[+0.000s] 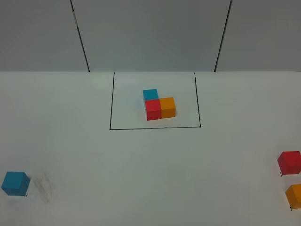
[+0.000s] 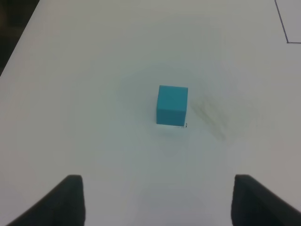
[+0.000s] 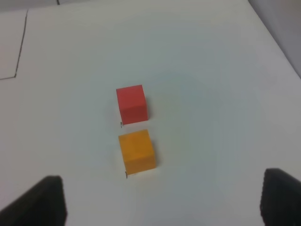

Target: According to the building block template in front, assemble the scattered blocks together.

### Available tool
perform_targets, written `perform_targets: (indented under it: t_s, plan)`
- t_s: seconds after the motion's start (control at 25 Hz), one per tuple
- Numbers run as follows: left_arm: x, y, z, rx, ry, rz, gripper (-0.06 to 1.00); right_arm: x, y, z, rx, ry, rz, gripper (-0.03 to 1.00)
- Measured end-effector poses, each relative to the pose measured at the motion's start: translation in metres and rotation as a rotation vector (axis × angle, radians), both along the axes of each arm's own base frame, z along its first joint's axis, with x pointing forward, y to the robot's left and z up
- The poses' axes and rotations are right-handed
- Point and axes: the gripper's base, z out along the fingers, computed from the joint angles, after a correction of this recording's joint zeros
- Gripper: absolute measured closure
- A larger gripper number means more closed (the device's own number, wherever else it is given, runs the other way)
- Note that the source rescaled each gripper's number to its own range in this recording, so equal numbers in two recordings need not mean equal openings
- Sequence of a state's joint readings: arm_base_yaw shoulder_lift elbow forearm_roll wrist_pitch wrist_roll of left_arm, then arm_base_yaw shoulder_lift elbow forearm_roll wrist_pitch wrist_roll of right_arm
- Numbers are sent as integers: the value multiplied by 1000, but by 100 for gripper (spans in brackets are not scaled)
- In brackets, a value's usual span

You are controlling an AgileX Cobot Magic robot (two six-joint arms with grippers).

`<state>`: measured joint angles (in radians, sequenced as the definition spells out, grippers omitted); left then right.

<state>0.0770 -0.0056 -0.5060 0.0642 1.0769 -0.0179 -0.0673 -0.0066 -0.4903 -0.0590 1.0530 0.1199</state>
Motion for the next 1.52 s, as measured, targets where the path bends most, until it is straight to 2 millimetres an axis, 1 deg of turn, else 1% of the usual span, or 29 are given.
perform_targets:
  t_s: [0.48,0.56,0.64,0.76,0.88,0.96,1.04,1.16,1.24,1.32,1.4,1.52]
  plan:
    - [1,0,0,0,4,1,42,0,0,0,0,0,0,10]
    - [5,2,4,3,16,15,42,0,0,0,0,0,0,10]
    - [14,6,14,3,9,58,44,0,0,0,0,0,0,10]
    - [37,14,35,23,25,128,50,0,0,0,0,0,0,10]
    - [67,19,51,47,103,155,57,0,0,0,0,0,0,10]
    - [92,22,56,50,183,155,61,0,0,0,0,0,0,10]
    - [117,23,56,49,257,151,63,0,0,0,0,0,0,10]
    - [154,26,47,51,352,138,64,0,0,0,0,0,0,10]
    - [177,26,35,48,400,123,64,0,0,0,0,0,0,10]
    - [196,25,23,20,426,106,61,0,0,0,0,0,0,10]
    - [214,22,10,-32,438,89,52,0,0,0,0,0,0,10]
    - [233,17,-7,-126,463,76,34,0,0,0,0,0,0,10]
